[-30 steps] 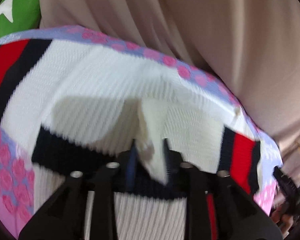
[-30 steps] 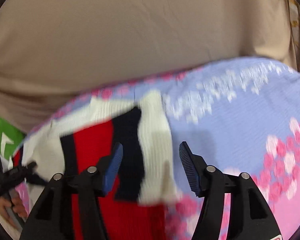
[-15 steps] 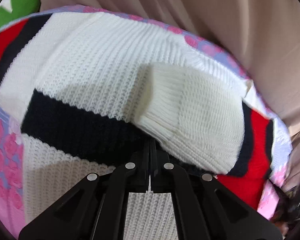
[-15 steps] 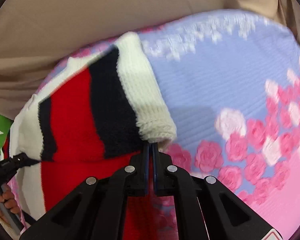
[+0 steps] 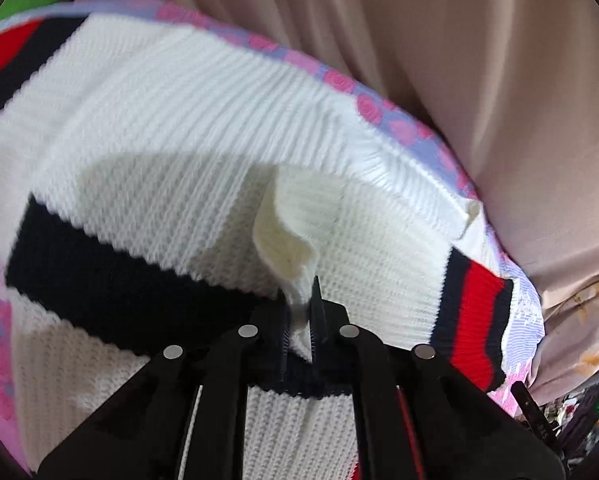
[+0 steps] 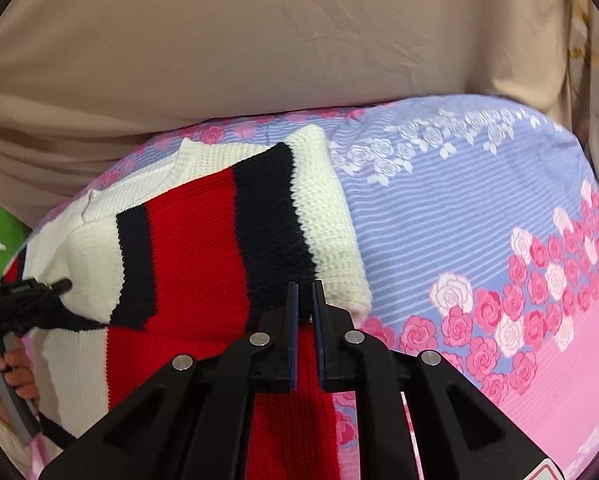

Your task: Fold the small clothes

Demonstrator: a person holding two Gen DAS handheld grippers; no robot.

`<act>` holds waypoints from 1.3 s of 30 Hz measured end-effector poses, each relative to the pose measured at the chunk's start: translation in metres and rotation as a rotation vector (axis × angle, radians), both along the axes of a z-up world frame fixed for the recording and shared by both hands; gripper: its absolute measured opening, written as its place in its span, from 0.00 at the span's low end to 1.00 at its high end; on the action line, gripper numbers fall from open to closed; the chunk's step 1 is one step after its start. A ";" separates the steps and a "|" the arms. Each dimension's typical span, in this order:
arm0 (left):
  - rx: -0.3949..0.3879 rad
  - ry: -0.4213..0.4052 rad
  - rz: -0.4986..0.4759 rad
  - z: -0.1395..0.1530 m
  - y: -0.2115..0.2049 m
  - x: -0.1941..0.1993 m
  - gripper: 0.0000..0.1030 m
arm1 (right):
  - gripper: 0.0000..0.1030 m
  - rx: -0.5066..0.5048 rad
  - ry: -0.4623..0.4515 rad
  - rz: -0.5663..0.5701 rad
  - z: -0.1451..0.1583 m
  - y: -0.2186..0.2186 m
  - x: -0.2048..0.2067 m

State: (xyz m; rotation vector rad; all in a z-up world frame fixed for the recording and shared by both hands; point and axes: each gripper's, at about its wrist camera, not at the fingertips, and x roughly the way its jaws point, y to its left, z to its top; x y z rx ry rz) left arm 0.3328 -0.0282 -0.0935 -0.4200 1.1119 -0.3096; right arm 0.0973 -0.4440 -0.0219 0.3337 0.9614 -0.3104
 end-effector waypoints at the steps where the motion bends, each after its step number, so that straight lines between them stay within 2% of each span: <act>1: 0.015 -0.027 -0.005 0.006 0.001 -0.001 0.07 | 0.09 -0.011 0.008 0.014 -0.002 0.000 -0.004; 3: 0.055 -0.068 -0.001 0.017 0.008 -0.004 0.07 | 0.09 -0.016 0.024 0.024 -0.006 0.002 -0.004; 6: 0.099 -0.054 0.011 0.013 0.020 -0.003 0.07 | 0.09 -0.003 0.053 0.032 -0.015 0.004 0.000; 8: 0.129 -0.024 0.001 0.002 0.024 -0.002 0.07 | 0.09 -0.002 0.117 0.046 -0.034 0.006 0.007; 10: 0.158 -0.044 -0.003 -0.003 0.019 -0.005 0.07 | 0.09 -0.007 0.182 0.064 -0.055 0.009 0.012; 12: 0.187 -0.053 -0.006 0.000 0.013 -0.006 0.08 | 0.09 -0.068 0.181 0.082 -0.053 0.017 0.012; 17: 0.113 -0.078 0.028 0.021 0.031 -0.022 0.15 | 0.10 -0.085 0.190 0.104 -0.033 0.033 0.007; 18: 0.124 -0.095 0.031 0.026 0.035 -0.027 0.21 | 0.10 -0.086 0.185 0.113 -0.027 0.039 0.004; 19: 0.138 -0.112 0.034 0.031 0.040 -0.031 0.34 | 0.10 -0.079 0.176 0.123 -0.021 0.044 0.002; 21: 0.184 -0.141 0.064 0.040 0.058 -0.042 0.52 | 0.12 -0.070 0.158 0.151 -0.009 0.059 -0.002; 23: 0.218 -0.152 0.112 0.046 0.085 -0.051 0.58 | 0.16 -0.074 0.144 0.188 0.001 0.077 -0.006; 25: 0.243 -0.137 0.158 0.048 0.115 -0.055 0.69 | 0.24 -0.079 0.136 0.218 0.009 0.096 -0.011; 29: 0.307 -0.103 0.298 0.045 0.197 -0.043 0.69 | 0.31 -0.103 0.128 0.284 0.024 0.140 -0.028; 35: 0.309 -0.068 0.519 0.037 0.331 0.009 0.69 | 0.33 -0.121 0.168 0.361 0.029 0.198 -0.061; 39: 0.289 0.000 0.616 0.021 0.394 0.048 0.69 | 0.38 -0.109 0.208 0.396 0.029 0.232 -0.081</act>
